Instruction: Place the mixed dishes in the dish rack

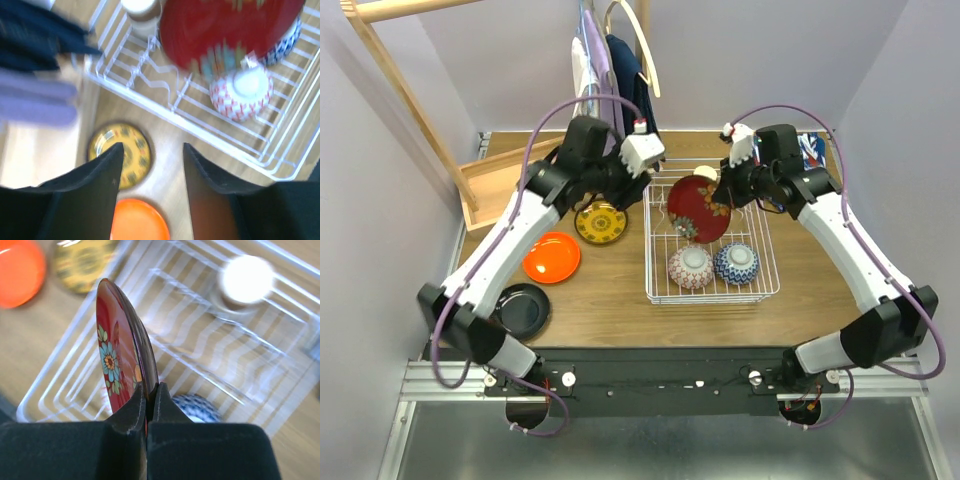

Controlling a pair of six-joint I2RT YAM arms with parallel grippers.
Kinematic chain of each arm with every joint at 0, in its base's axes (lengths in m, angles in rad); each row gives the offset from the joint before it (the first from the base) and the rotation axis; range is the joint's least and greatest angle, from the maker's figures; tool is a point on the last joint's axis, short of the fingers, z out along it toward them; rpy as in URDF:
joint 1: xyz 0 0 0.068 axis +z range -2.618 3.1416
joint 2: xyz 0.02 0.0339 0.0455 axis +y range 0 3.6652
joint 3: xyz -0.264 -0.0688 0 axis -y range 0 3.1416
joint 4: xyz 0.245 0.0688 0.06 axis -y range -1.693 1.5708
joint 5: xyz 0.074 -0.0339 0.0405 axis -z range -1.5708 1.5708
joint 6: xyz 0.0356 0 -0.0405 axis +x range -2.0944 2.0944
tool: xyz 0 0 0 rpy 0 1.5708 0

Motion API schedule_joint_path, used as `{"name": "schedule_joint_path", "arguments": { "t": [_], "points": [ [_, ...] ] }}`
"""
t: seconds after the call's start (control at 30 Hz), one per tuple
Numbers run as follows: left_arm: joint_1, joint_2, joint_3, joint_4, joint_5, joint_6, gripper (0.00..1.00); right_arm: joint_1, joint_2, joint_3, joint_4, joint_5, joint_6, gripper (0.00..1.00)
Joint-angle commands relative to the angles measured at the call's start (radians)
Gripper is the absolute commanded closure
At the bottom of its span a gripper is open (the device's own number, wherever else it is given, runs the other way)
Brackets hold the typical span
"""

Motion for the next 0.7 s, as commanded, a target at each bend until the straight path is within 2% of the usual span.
{"name": "schedule_joint_path", "arguments": {
  "t": [0.0, 0.03, 0.1, 0.13, 0.17, 0.27, 0.37, 0.5, 0.67],
  "points": [
    [-0.005, -0.153, -0.311, 0.182, -0.127, -0.053, 0.48, -0.003, -0.036, 0.055, 0.020, 0.445, 0.111, 1.00],
    [-0.008, -0.169, -0.388, 0.200, -0.143, -0.076, 0.52, -0.003, -0.033, 0.067, 0.015, 0.473, 0.109, 0.99],
    [-0.008, -0.170, -0.446, 0.205, -0.157, -0.102, 0.79, -0.003, -0.035, 0.067, 0.024, 0.585, 0.147, 1.00],
    [-0.008, -0.170, -0.493, 0.214, -0.161, -0.122, 0.97, -0.003, -0.030, 0.068, 0.024, 0.618, 0.164, 1.00],
    [-0.008, -0.172, -0.515, 0.222, -0.155, -0.133, 1.00, -0.003, -0.024, 0.078, 0.023, 0.676, 0.168, 1.00],
    [-0.010, -0.170, -0.576, 0.248, -0.137, -0.162, 1.00, -0.003, 0.016, 0.105, 0.014, 0.825, 0.206, 0.99],
    [-0.016, -0.141, -0.587, 0.242, -0.118, -0.173, 1.00, -0.003, 0.037, 0.110, 0.026, 0.898, 0.201, 0.99],
    [-0.025, -0.111, -0.584, 0.237, -0.086, -0.173, 1.00, -0.001, 0.070, 0.119, 0.017, 0.959, 0.204, 1.00],
    [-0.042, -0.108, -0.593, 0.260, -0.054, -0.185, 1.00, -0.001, 0.099, 0.113, 0.003, 0.950, 0.207, 1.00]
  ]
}}
